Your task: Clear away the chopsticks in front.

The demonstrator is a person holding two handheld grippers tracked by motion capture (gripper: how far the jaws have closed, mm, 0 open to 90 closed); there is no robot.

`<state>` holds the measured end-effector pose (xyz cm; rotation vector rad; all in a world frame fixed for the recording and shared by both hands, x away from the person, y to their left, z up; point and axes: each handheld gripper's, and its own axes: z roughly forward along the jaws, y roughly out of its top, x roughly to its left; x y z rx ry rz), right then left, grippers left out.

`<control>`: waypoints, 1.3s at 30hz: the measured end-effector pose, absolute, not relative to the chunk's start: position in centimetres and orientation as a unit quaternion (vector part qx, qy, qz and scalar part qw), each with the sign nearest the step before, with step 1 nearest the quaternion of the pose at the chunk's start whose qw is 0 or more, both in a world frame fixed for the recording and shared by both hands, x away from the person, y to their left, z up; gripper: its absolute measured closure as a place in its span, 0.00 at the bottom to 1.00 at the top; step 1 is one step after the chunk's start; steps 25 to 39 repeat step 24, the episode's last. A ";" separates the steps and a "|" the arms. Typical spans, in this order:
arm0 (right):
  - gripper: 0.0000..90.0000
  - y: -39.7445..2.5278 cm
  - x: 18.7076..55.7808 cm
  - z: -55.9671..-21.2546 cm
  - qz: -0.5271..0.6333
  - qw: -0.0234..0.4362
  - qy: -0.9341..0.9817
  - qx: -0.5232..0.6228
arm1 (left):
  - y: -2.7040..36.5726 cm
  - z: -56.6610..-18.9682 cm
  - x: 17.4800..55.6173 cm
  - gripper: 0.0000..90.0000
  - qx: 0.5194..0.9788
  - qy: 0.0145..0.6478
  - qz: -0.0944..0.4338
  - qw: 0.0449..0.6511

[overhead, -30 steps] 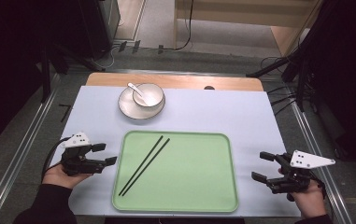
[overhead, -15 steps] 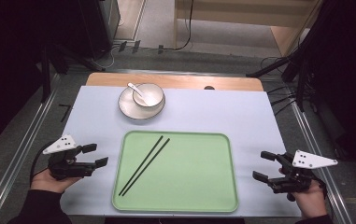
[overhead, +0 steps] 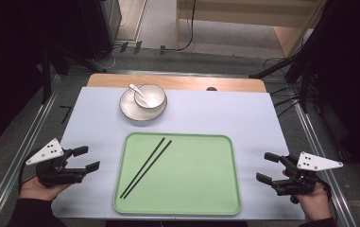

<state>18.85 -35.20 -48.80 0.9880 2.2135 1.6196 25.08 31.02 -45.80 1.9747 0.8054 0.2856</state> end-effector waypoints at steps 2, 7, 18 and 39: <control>0.18 -35.2 18.9 -48.8 0.552 0.114 0.755 0.335 | 30.9 -45.9 25.1 0.27 0.810 0.327 0.118 0.473; 0.18 -35.2 18.9 -48.8 0.551 0.115 0.756 0.336 | 30.9 -46.0 25.1 0.27 0.810 0.325 0.116 0.474; 0.18 -35.1 18.9 -48.8 0.551 0.113 0.757 0.334 | 30.9 -46.2 25.3 0.27 0.814 0.331 0.115 0.464; 0.18 -35.1 18.9 -48.8 0.551 0.112 0.757 0.334 | 30.7 -46.3 25.3 0.27 0.814 0.328 0.113 0.467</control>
